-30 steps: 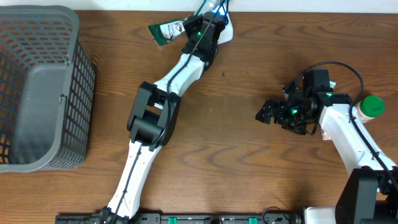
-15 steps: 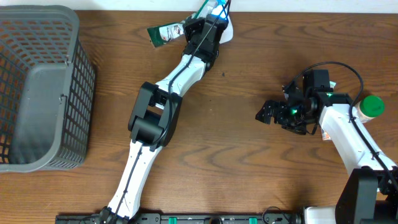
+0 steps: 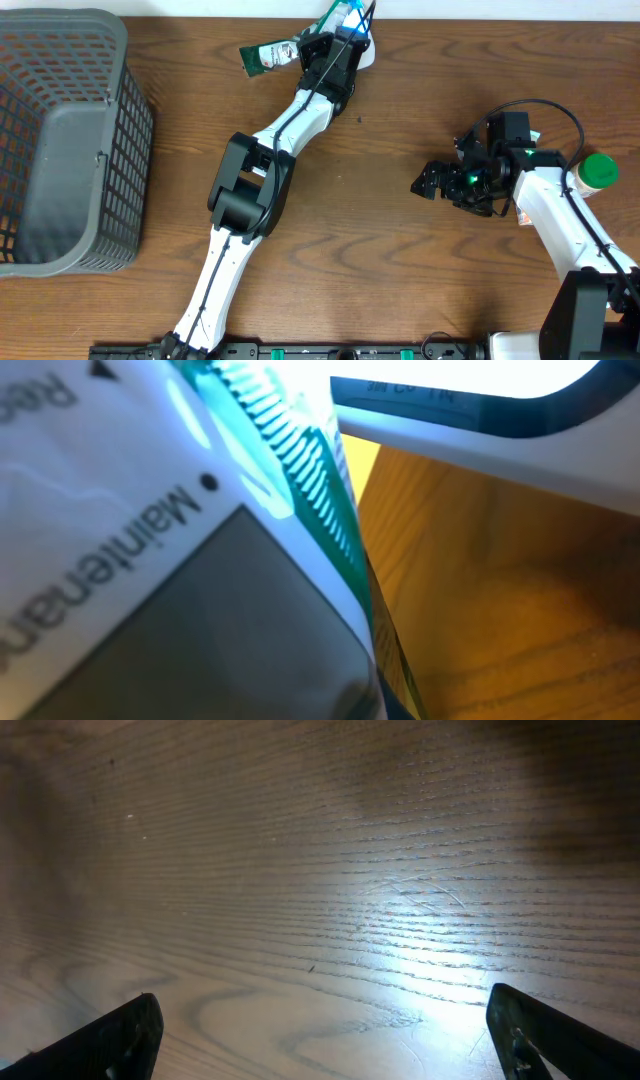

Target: Scan the item barcode

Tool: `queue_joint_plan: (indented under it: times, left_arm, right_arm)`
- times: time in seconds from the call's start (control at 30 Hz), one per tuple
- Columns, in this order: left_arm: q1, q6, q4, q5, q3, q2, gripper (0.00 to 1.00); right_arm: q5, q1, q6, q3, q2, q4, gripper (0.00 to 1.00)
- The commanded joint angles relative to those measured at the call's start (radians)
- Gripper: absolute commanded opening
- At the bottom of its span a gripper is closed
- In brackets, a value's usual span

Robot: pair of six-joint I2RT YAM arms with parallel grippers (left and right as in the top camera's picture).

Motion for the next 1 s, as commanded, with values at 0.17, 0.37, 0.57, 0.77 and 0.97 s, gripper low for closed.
queue_joint_plan:
  times: [0.17, 0.37, 0.57, 0.77, 0.97]
  left_arm:
    - [-0.005, 0.008, 0.196, -0.092, -0.014, -0.022, 0.07]
    - [-0.019, -0.116, 0.129, -0.116, -0.014, -0.141, 0.07]
    - [-0.037, -0.657, -0.287, -0.034, -0.014, -0.355, 0.12]
    - [-0.037, -1.18, -0.972, 0.597, -0.014, -0.6, 0.13]
    - [-0.048, -1.321, -1.253, 0.906, -0.035, -0.623, 0.13]
  right_arm:
    - [-0.012, -0.002, -0.01, 0.006, -0.008, -0.001, 0.99]
    - [-0.012, -0.002, -0.01, 0.006, -0.008, -0.001, 0.99]
    - [-0.012, -0.002, -0.01, 0.006, -0.008, -0.001, 0.99]
    - [-0.012, -0.002, -0.01, 0.006, -0.008, -0.001, 0.99]
    - [-0.016, -0.002, 0.018, 0.006, -0.008, 0.012, 0.99]
